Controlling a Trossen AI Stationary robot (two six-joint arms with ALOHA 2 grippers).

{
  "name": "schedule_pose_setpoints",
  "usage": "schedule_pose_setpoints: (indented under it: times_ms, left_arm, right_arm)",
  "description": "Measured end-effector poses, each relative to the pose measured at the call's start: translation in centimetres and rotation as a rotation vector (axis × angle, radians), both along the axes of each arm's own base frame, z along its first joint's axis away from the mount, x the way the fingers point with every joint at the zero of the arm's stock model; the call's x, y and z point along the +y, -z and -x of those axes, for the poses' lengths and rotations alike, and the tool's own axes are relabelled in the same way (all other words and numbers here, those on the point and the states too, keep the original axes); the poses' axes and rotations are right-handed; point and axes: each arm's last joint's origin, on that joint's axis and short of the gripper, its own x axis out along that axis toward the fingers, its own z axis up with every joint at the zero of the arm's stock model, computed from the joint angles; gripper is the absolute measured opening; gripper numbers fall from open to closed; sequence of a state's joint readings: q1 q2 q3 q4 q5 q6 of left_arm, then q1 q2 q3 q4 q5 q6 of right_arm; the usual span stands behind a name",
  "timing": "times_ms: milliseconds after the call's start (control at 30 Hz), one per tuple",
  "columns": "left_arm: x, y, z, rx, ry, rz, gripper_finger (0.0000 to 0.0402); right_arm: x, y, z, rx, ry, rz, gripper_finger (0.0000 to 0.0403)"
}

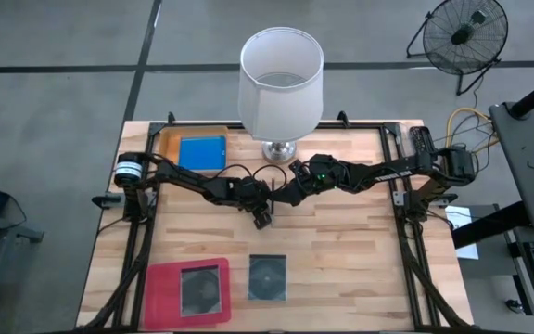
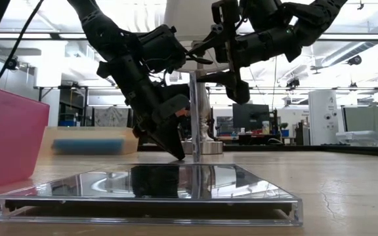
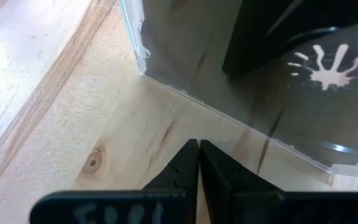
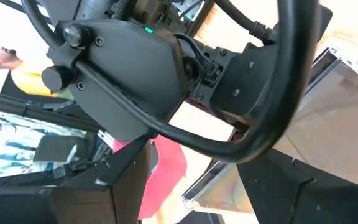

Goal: Pick & place jewel cases by type
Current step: Put the top black cd case into the pink bin

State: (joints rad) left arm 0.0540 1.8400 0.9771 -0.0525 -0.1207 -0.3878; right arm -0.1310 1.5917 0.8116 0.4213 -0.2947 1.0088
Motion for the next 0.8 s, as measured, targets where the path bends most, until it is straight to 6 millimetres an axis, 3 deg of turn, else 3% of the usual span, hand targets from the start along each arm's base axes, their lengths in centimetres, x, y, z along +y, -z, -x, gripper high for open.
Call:
schedule_pose_setpoints:
  times_ms: [800]
  left_arm:
    - [0.03, -0.05, 0.03, -0.001, -0.006, 0.003, 0.0000]
  right_arm:
    - [-0.04, -0.14, -0.02, -0.007, -0.005, 0.013, 0.0228]
